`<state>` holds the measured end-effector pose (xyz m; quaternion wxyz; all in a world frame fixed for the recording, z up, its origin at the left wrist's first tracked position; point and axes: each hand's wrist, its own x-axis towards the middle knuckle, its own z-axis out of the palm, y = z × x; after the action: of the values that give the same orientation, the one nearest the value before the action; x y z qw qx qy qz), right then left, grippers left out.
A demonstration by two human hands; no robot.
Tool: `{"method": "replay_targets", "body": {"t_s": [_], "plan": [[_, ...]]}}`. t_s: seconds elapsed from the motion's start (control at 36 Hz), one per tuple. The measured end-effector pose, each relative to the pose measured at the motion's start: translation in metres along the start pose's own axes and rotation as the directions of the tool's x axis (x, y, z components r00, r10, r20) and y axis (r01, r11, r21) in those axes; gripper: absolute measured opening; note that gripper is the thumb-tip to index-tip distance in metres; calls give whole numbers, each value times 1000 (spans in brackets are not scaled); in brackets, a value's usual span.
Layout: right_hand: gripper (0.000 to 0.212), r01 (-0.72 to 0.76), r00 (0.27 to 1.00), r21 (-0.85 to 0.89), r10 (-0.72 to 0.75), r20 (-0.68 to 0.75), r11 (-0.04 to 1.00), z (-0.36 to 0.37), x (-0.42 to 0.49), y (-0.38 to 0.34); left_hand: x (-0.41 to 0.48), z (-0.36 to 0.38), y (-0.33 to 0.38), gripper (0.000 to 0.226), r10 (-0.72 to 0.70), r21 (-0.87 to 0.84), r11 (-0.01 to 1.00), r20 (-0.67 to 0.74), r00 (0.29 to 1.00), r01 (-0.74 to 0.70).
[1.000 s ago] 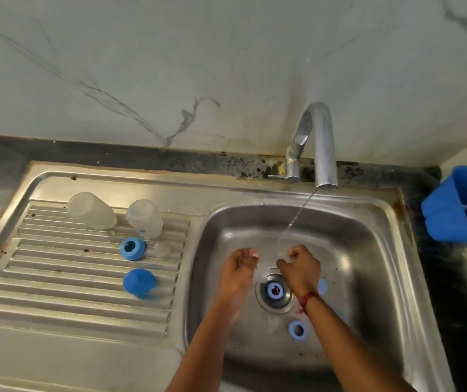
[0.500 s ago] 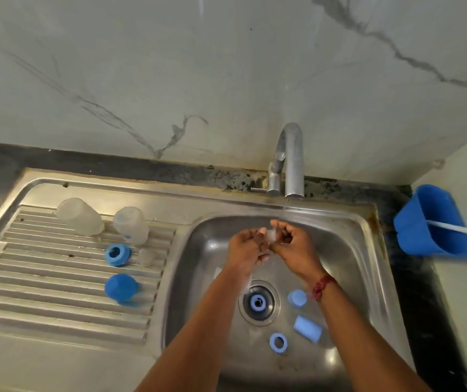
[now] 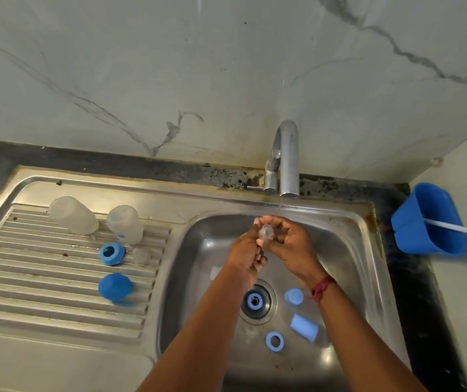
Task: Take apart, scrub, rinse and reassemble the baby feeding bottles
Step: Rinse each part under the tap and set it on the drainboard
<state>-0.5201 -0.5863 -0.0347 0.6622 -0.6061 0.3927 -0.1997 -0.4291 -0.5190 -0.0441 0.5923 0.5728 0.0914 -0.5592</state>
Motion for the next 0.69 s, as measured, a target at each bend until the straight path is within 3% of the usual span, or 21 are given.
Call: {"method": "replay_targets", "body": {"t_s": [0.25, 0.44, 0.56, 0.69], "plan": [[37, 45, 984, -34, -50, -169, 998, 6, 4, -3, -8, -6, 9, 61, -2, 137, 991, 69, 998, -7], [35, 89, 980, -158, -115, -165, 984, 6, 4, -1, -10, -11, 10, 14, 40, 18, 999, 216, 976, -45], [49, 147, 958, -295, -210, -196, 944, 6, 4, 1, -10, -11, 11, 12, 68, -33, 998, 240, 968, -62], [38, 184, 920, -458, -316, -231, 870, 8, 4, 6, -9, -16, 9, 18, 80, 52, 995, 170, 982, -90]]}}
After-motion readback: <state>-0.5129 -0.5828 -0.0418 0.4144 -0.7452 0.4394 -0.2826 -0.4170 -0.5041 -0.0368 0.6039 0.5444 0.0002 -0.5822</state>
